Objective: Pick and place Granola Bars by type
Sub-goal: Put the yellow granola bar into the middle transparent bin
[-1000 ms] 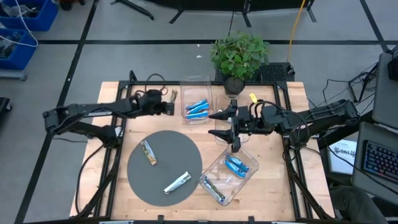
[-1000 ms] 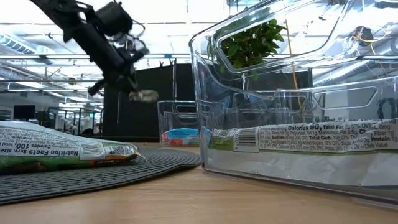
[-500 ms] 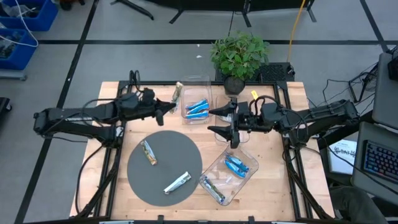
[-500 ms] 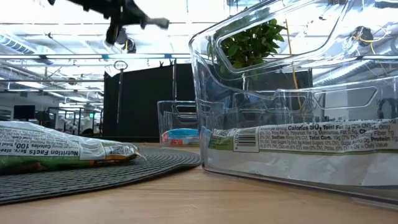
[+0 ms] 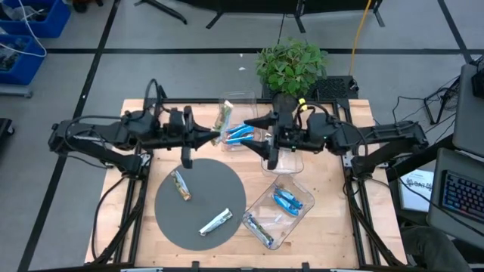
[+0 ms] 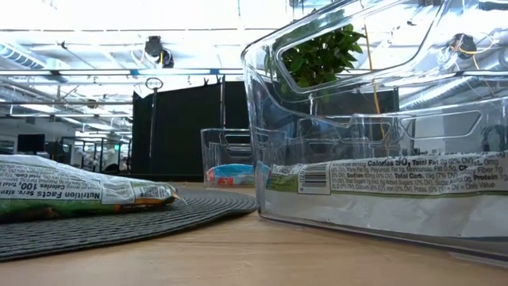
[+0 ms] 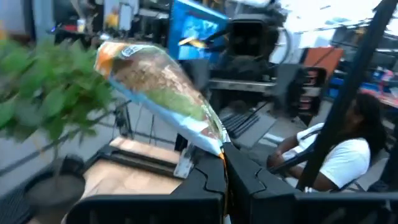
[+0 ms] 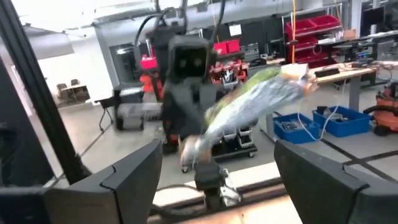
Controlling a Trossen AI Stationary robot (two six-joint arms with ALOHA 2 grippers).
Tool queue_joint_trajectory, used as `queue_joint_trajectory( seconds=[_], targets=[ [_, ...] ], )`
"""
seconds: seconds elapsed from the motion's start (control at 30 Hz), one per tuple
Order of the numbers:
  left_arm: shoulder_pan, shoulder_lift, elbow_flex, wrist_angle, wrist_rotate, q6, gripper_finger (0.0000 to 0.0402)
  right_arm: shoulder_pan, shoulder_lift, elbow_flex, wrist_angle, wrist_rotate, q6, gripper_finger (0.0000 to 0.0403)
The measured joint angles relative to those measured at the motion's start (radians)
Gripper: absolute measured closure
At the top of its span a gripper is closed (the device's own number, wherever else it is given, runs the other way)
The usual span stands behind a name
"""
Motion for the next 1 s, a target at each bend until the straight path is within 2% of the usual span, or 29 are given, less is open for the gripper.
queue_joint_trajectory(
  seconds=[0.2, 0.43, 0.9, 1.0],
  targets=[
    [-0.045, 0.116, 0.125, -0.101, -0.019, 0.072, 0.0401, -0.014, 0.053, 0.067, -0.006, -0.002, -0.019, 0.0101],
    [-0.071, 0.215, 0.180, -0.090, -0.024, 0.092, 0.0401, -0.017, 0.063, 0.077, -0.025, -0.004, -0.022, 0.0101],
    [-0.083, 0.183, 0.181, -0.085, -0.142, 0.134, 0.0402, -0.011, 0.018, 0.077, -0.077, 0.007, -0.048, 0.0101],
    [-0.094, 0.169, 0.181, -0.092, -0.173, 0.177, 0.0402, -0.010, 0.006, 0.077, -0.103, 0.044, -0.062, 0.0101]
  ],
)
